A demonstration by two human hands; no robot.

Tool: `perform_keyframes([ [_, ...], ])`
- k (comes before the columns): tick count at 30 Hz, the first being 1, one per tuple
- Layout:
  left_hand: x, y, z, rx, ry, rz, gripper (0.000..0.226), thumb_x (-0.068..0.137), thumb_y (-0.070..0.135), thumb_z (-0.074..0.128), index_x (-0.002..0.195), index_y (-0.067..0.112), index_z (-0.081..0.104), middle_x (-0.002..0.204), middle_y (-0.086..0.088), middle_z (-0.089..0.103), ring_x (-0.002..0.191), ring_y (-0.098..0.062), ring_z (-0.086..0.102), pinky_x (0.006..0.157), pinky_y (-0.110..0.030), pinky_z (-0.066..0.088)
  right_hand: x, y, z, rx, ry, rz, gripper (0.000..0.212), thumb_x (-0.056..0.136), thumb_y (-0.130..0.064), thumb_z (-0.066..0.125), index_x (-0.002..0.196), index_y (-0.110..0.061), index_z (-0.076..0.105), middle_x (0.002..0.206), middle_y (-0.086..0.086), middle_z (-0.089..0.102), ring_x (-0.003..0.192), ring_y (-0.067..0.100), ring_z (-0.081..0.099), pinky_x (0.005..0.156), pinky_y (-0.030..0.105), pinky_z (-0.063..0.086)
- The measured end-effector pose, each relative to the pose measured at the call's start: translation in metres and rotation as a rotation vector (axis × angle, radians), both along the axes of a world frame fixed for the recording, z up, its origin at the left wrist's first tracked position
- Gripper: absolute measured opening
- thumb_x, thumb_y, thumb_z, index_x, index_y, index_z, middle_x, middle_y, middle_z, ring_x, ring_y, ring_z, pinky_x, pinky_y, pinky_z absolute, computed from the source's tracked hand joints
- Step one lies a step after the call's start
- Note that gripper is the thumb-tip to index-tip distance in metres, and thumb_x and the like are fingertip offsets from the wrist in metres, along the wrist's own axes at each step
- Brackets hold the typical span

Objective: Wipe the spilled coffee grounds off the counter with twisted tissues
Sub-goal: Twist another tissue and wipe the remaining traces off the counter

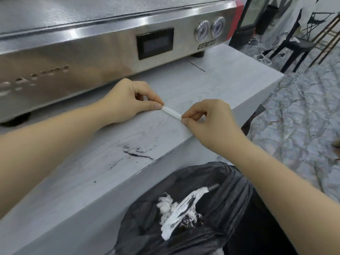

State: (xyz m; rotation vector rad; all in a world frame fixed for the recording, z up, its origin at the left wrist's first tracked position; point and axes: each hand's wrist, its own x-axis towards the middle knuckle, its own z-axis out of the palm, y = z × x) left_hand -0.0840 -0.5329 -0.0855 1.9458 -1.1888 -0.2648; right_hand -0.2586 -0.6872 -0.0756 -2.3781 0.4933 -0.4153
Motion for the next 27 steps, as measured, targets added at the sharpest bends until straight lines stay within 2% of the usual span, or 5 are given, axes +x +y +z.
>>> perform_keyframes([
  [4, -0.01, 0.062, 0.0, -0.007, 0.001, 0.046, 0.013, 0.077, 0.028, 0.08, 0.09, 0.026, 0.079, 0.078, -0.001, 0.063, 0.067, -0.023, 0.049, 0.062, -0.026, 0.039, 0.002, 0.049, 0.001, -0.053, 0.009, 0.11, 0.006, 0.081, -0.017, 0.073, 0.079, -0.021, 0.076, 0.072, -0.008, 0.066, 0.08, 0.012, 0.059, 0.072, 0.026, 0.048],
  [10, -0.044, 0.145, -0.001, -0.015, -0.009, 0.14, 0.013, 0.077, 0.032, 0.076, 0.088, 0.027, 0.08, 0.086, 0.002, 0.07, 0.082, -0.024, 0.06, 0.073, -0.044, 0.046, -0.001, 0.09, 0.005, -0.147, 0.025, 0.38, 0.007, 0.084, -0.018, 0.073, 0.083, -0.024, 0.075, 0.076, -0.009, 0.062, 0.083, 0.009, 0.049, 0.074, 0.019, 0.039],
  [21, -0.054, 0.19, 0.005, -0.066, -0.128, 0.509, 0.008, 0.085, 0.022, 0.074, 0.092, 0.023, 0.078, 0.086, 0.001, 0.066, 0.083, -0.014, 0.056, 0.073, -0.018, 0.041, 0.076, 0.105, 0.02, -0.233, -0.13, 0.629, 0.004, 0.087, -0.019, 0.07, 0.085, -0.021, 0.073, 0.081, -0.007, 0.063, 0.081, 0.003, 0.044, 0.077, 0.007, 0.031],
  [25, -0.048, 0.188, -0.008, 0.006, -0.165, 0.62, 0.008, 0.085, 0.018, 0.075, 0.092, 0.019, 0.078, 0.084, -0.001, 0.065, 0.073, -0.013, 0.053, 0.065, -0.021, 0.041, 0.109, 0.117, 0.001, -0.344, -0.117, 0.595, 0.007, 0.087, -0.02, 0.066, 0.085, -0.023, 0.072, 0.088, -0.006, 0.062, 0.093, 0.014, 0.053, 0.08, 0.037, 0.048],
  [27, -0.05, 0.185, -0.011, -0.002, -0.137, 0.688, 0.008, 0.085, 0.017, 0.075, 0.093, 0.018, 0.078, 0.085, -0.002, 0.066, 0.069, -0.008, 0.049, 0.063, -0.015, 0.038, 0.113, 0.116, -0.003, -0.33, -0.118, 0.596, 0.008, 0.086, -0.021, 0.067, 0.083, -0.026, 0.073, 0.087, -0.007, 0.062, 0.092, 0.015, 0.056, 0.077, 0.041, 0.05],
])
